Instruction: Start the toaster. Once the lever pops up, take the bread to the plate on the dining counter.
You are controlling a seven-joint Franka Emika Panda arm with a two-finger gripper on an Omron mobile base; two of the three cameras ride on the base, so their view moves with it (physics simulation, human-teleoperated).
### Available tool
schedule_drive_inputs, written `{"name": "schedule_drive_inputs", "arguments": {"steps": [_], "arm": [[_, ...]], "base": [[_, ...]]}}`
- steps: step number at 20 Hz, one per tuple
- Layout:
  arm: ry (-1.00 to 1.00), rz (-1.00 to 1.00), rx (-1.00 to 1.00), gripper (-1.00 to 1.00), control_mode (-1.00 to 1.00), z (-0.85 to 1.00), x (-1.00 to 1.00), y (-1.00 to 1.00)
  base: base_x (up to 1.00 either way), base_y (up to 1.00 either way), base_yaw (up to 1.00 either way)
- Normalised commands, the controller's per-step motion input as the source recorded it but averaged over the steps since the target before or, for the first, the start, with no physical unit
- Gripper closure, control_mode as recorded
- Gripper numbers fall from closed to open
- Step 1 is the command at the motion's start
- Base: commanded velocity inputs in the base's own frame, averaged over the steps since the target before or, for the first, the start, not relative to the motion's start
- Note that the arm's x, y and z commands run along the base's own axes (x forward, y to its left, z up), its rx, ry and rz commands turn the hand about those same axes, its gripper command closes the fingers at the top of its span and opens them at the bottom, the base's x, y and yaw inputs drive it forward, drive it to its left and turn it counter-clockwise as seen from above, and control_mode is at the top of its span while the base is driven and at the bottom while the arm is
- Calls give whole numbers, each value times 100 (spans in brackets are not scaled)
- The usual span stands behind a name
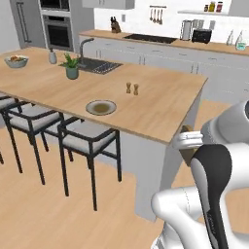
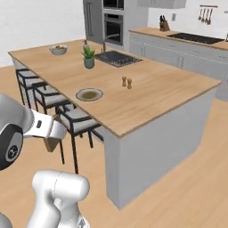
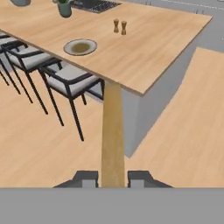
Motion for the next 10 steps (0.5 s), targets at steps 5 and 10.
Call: {"name": "schedule_drive_inputs", "arguments": {"steps": [5,10], "arm": [[0,0,0,100,100,0,0,0],[0,0,0,100,100,0,0,0]], "base": [[25,100,-53],[23,100,-56]]}}
